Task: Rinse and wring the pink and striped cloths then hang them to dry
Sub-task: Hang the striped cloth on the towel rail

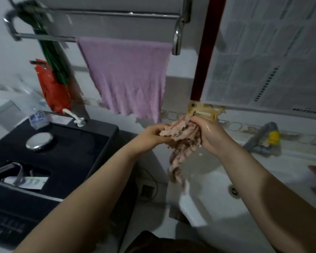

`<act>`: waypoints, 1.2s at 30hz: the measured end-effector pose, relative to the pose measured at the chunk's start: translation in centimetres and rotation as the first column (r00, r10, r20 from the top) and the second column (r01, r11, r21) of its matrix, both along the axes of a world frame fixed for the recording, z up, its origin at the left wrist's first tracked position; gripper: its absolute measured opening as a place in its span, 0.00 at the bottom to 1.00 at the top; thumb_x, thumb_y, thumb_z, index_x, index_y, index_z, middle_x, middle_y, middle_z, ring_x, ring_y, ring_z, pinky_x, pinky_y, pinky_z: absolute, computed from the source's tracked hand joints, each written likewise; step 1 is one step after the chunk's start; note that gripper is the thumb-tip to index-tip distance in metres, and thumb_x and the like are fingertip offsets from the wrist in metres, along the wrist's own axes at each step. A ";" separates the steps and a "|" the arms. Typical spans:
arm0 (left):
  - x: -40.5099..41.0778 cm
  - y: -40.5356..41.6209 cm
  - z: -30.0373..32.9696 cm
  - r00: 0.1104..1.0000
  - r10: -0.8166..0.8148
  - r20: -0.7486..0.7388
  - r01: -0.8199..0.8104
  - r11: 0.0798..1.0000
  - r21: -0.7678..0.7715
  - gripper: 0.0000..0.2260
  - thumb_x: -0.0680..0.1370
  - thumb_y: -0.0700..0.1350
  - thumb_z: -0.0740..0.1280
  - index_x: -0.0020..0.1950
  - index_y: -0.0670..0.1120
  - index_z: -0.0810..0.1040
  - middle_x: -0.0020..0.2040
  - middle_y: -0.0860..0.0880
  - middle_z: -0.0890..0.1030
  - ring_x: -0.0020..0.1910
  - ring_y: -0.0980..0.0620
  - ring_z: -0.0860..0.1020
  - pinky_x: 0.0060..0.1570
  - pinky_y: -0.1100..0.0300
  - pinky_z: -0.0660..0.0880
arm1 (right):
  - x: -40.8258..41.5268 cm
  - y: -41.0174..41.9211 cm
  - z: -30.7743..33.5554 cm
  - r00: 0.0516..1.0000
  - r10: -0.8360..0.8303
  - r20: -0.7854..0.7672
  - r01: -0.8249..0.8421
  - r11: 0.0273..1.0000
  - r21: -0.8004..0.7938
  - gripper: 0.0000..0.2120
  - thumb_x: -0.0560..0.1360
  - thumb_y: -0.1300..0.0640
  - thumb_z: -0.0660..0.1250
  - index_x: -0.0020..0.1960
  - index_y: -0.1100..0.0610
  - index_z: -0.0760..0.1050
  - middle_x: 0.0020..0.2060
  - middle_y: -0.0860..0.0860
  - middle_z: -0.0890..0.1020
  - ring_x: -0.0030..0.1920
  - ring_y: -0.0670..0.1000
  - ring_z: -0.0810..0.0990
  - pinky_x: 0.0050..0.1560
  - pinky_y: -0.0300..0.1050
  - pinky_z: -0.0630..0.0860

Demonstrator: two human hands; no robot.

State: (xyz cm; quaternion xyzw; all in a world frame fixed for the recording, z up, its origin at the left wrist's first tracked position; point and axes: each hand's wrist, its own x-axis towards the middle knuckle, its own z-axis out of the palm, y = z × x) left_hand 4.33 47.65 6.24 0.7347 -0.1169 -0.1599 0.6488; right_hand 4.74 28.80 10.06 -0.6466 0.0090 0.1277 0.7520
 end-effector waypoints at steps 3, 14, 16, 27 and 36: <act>0.4 4.0 1.3 0.996 -0.013 -0.086 -0.003 0.983 -0.182 0.20 0.73 0.46 0.69 0.62 0.37 0.76 0.56 0.40 0.79 0.55 0.43 0.78 0.59 0.50 0.74 | 0.7 2.1 0.4 0.995 0.007 0.095 0.008 0.987 -0.160 0.06 0.76 0.65 0.64 0.47 0.59 0.80 0.45 0.58 0.84 0.47 0.55 0.83 0.54 0.48 0.78; 0.7 9.4 1.6 0.394 0.490 0.778 -0.699 0.709 -0.092 0.09 0.77 0.46 0.64 0.45 0.42 0.78 0.47 0.46 0.76 0.46 0.54 0.73 0.42 0.64 0.70 | -0.2 8.4 1.9 0.800 0.064 0.596 0.470 0.551 -0.689 0.12 0.79 0.58 0.57 0.58 0.50 0.76 0.50 0.51 0.81 0.49 0.54 0.78 0.48 0.51 0.76; 0.7 10.6 -0.1 0.409 0.288 0.866 -0.706 0.701 0.101 0.09 0.76 0.48 0.63 0.46 0.44 0.80 0.48 0.47 0.75 0.47 0.52 0.73 0.38 0.63 0.68 | -0.7 9.8 0.0 0.668 0.099 0.738 0.587 0.540 -0.603 0.14 0.78 0.59 0.57 0.60 0.51 0.75 0.53 0.52 0.80 0.50 0.55 0.78 0.46 0.50 0.76; 2.5 14.9 0.5 0.757 0.500 0.421 -0.626 0.740 0.247 0.08 0.79 0.49 0.62 0.44 0.53 0.80 0.34 0.50 0.83 0.36 0.50 0.82 0.40 0.53 0.78 | 2.2 11.4 -0.7 0.961 0.094 0.260 0.225 0.278 -0.934 0.13 0.79 0.57 0.55 0.61 0.53 0.72 0.49 0.57 0.80 0.50 0.59 0.78 0.43 0.47 0.70; 4.2 20.7 5.9 0.457 0.799 0.392 -0.806 0.558 -0.197 0.08 0.77 0.43 0.63 0.42 0.56 0.77 0.39 0.52 0.82 0.41 0.49 0.82 0.44 0.47 0.81 | 5.0 15.1 8.1 0.810 0.549 -0.206 -0.364 0.195 -0.911 0.10 0.73 0.47 0.70 0.40 0.54 0.77 0.32 0.48 0.77 0.31 0.45 0.73 0.30 0.38 0.69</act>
